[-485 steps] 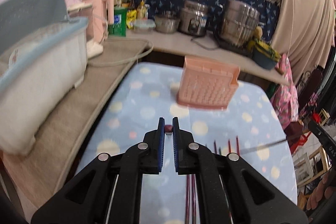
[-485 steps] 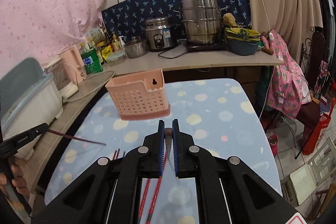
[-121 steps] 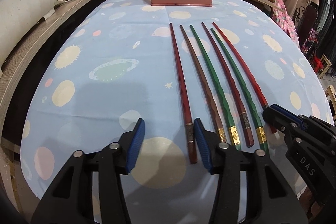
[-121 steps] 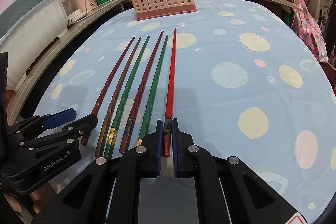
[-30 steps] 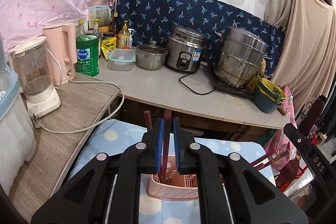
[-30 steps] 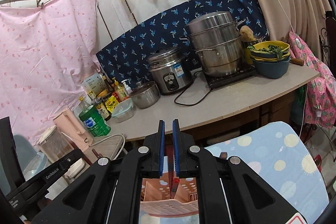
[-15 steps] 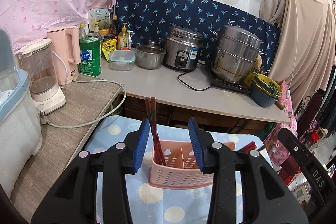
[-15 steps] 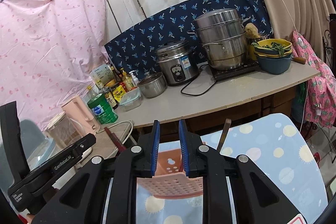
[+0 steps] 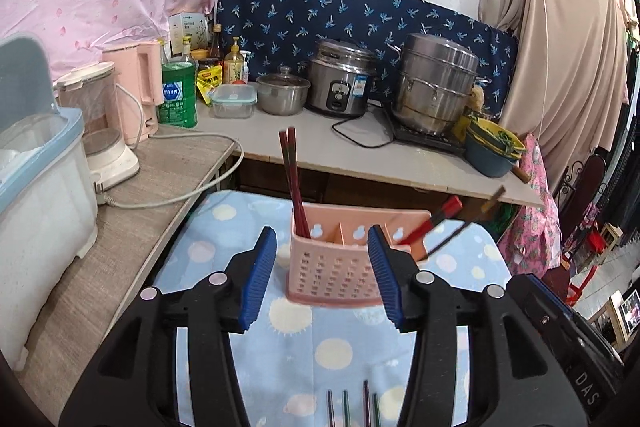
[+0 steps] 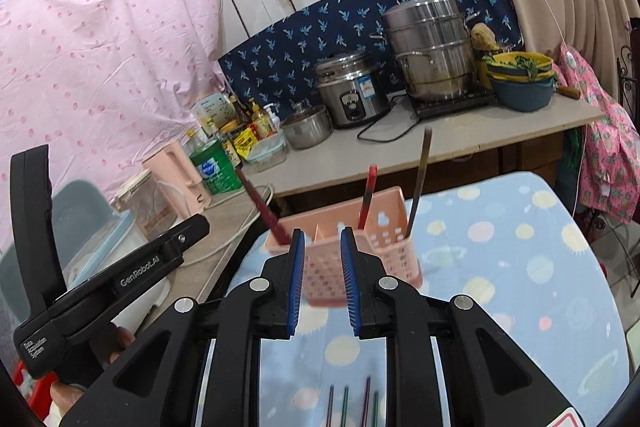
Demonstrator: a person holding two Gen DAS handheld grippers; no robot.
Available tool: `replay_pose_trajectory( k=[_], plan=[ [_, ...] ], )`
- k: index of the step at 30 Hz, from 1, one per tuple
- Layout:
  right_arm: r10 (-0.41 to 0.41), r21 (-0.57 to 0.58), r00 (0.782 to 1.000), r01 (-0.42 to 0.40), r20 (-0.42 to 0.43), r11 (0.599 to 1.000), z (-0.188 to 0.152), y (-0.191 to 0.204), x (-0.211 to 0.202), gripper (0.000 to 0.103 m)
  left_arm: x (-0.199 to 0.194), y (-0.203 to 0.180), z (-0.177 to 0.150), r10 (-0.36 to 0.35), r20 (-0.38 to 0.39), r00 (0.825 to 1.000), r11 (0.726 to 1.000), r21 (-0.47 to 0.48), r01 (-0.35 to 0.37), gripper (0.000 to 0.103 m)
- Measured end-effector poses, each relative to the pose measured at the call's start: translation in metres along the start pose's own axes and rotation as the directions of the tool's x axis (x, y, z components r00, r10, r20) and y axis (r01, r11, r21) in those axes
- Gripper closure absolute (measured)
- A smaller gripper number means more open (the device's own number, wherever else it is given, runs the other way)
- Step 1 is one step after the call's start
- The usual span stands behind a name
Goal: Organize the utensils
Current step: 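Move both open grippers back down to the remaining chopsticks, then grasp a brown chopstick with the left gripper while the right grasps a green one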
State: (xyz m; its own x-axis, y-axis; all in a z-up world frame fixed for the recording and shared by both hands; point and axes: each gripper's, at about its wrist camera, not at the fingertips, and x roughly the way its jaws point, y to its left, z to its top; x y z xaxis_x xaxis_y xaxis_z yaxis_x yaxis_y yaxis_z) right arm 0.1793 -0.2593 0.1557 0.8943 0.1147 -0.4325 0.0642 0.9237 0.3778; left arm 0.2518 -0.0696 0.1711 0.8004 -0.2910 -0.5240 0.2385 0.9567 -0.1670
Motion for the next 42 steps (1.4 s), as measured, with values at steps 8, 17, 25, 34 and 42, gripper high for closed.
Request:
replay_pose_trajectory(
  k=[8,17,25,34,42],
  plan=[
    [-0.018,-0.024,0.997,0.016,-0.078,1.0,-0.055,-0.002,-0.028,0.084,-0.016,0.003,-0.054,0.002,-0.07,0.998,1.0,0.024,0.0,0.058],
    [-0.043,-0.019,0.981,0.04,-0.191,0.999,-0.117,-0.017,-0.046,0.084,-0.029,0.002,-0.12,0.002,-0.165,0.986,0.999,0.047,0.005,0.058],
    [-0.079,-0.043,0.959,0.07,-0.272,0.997,-0.169,-0.029,-0.058,0.084,-0.036,0.001,-0.172,0.003,-0.244,0.97,0.999,0.049,0.01,0.058],
    [-0.113,-0.134,0.925,0.069,-0.362,0.989,-0.228,-0.023,-0.065,0.084,-0.04,0.011,-0.221,0.03,-0.323,0.946,0.998,0.067,-0.009,0.058],
    [-0.116,-0.134,0.908,0.066,-0.403,0.989,-0.248,-0.027,-0.064,0.084,-0.043,0.02,-0.253,0.036,-0.375,0.926,0.998,0.068,-0.011,0.055]
  ],
)
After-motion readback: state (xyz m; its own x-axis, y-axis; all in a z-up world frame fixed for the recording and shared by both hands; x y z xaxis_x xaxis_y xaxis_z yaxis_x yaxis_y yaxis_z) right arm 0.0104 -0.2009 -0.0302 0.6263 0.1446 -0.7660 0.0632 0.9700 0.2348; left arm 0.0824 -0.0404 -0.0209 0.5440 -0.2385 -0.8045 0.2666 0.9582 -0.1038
